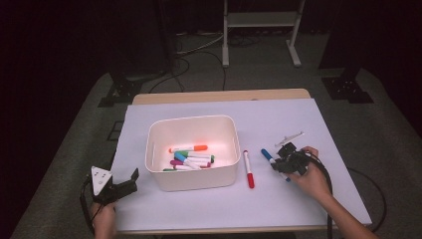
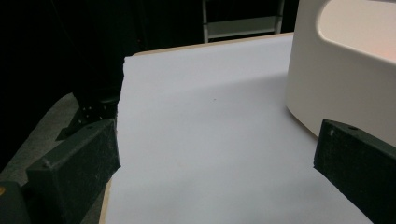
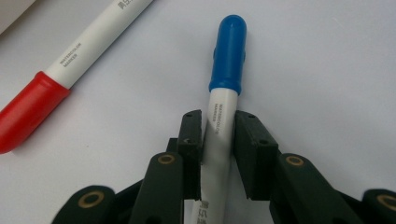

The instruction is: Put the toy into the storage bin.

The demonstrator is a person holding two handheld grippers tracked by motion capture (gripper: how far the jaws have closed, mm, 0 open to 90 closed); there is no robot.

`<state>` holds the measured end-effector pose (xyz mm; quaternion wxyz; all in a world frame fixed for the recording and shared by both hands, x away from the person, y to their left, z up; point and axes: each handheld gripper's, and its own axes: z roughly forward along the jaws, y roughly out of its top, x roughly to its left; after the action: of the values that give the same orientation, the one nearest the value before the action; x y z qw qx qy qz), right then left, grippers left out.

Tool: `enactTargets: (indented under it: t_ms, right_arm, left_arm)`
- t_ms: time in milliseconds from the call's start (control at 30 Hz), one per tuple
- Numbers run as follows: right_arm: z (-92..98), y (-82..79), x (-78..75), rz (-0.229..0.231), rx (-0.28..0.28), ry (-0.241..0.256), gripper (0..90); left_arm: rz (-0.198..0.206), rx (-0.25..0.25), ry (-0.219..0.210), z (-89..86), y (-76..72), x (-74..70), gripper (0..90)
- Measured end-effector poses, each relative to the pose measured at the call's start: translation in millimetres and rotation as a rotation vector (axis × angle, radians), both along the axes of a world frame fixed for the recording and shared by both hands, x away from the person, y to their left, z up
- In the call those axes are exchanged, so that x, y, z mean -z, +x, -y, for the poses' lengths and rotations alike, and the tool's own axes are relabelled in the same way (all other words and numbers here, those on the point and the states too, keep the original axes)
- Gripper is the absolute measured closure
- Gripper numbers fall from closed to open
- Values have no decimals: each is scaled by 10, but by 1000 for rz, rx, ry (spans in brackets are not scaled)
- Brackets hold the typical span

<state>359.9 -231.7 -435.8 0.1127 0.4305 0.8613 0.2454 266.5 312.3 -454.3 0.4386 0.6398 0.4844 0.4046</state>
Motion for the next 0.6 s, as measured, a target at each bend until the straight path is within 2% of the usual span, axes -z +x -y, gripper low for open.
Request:
enactTargets:
  t_ms: [67,300,467,600]
  right_arm:
    - [15,5,4,1,5,9,747]
    - [49,25,-5,-25,14,31,755]
    - [111,31,-33,-64,12,75,756]
    - [149,7,-144,-70,-5,129,756]
  left_arm:
    - [0,-1,-3,-1,4,1,0]
    - [-1,0,-1,-1,0,0,0]
    - [0,-1,-3,-1,4,1,0]
    - [0,-3,-4,-1,5,1,0]
